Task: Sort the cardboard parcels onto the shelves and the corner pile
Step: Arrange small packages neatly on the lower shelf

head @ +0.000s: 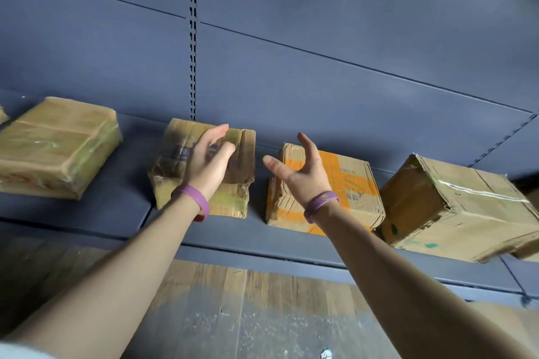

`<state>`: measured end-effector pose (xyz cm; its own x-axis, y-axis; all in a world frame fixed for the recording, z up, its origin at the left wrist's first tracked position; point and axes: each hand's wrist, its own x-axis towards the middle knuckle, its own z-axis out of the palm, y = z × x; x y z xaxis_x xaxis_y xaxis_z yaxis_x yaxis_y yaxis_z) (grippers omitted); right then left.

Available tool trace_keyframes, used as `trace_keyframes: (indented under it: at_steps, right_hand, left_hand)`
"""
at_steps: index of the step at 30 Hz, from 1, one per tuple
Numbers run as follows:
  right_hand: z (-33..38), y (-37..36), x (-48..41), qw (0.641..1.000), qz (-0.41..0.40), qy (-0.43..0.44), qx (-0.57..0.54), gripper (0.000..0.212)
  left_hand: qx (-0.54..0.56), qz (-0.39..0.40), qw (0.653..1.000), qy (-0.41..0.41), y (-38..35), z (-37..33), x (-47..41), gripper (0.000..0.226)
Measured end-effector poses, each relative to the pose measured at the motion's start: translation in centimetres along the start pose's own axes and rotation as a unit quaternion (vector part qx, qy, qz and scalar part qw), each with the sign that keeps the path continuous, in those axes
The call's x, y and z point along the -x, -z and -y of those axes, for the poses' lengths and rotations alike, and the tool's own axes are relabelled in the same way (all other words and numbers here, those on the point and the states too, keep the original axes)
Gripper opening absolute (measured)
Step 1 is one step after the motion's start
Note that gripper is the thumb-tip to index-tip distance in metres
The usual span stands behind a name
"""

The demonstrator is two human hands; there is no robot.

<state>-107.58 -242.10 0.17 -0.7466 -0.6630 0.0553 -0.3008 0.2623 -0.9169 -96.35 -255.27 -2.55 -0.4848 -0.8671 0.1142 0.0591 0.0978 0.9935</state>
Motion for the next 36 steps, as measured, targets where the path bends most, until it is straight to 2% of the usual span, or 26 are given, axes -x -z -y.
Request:
trace_keyframes:
  at_steps: [7, 11, 14, 16, 18, 20, 24, 27, 29, 33, 36]
  right_hand:
    - [-3.9, 10.0, -0.1, 0.996, -0.066, -0.039, 0.056, 0.088]
    - [-7.0, 12.9, -0.7, 0.992, -0.099, -0.068, 0.026, 0.086]
    - [-9.4, 13.9, -1.1, 0.988, -0.101, -0.113, 0.032, 0.088]
    - [-10.7, 14.2, -1.3, 0.983, -0.094, -0.159, 0.015, 0.091]
    - [-11.8, 14.4, -1.4, 0.979, -0.077, -0.191, -0.010, 0.095]
    - [-12.5, 14.6, -1.5, 0.975, -0.055, -0.207, -0.057, 0.098]
    - [-13.6, 15.0, -1.1, 0.969, -0.024, -0.212, -0.124, 0.096]
    - [-14.2, 15.2, -0.5, 0.968, 0.017, -0.203, -0.145, 0.092]
    - [-14.7, 15.5, -0.1, 0.968, 0.023, -0.189, -0.162, 0.092]
    - [-14.6, 16.4, -0.1, 0.956, -0.012, -0.178, -0.235, 0.090]
    - [-13.7, 16.2, 0.0, 0.953, -0.026, -0.173, -0.248, 0.079]
  left_hand:
    - [-0.019, 0.110, 0.994, 0.019, -6.9, -0.8, 2.0, 0.039]
    - [-0.093, 0.174, 0.980, 0.038, -10.3, -0.6, 2.8, 0.044]
    - [-0.166, 0.189, 0.964, 0.088, -12.1, 0.3, 3.5, 0.058]
    - [-0.217, 0.173, 0.956, 0.098, -13.0, 1.2, 3.9, 0.080]
    - [-0.245, 0.125, 0.953, 0.125, -13.4, 1.9, 4.1, 0.103]
    - [-0.224, 0.082, 0.955, 0.174, -13.7, 2.1, 4.6, 0.109]
    - [-0.173, 0.017, 0.957, 0.233, -14.3, 1.9, 5.9, 0.102]
    - [-0.120, -0.025, 0.962, 0.242, -15.2, 1.5, 7.1, 0.072]
    - [-0.093, -0.051, 0.967, 0.230, -15.9, 0.7, 8.2, 0.061]
    - [-0.049, -0.064, 0.976, 0.201, -16.2, -1.3, 9.5, 0.078]
    - [-0.087, -0.050, 0.980, 0.174, -15.4, -1.9, 9.9, 0.074]
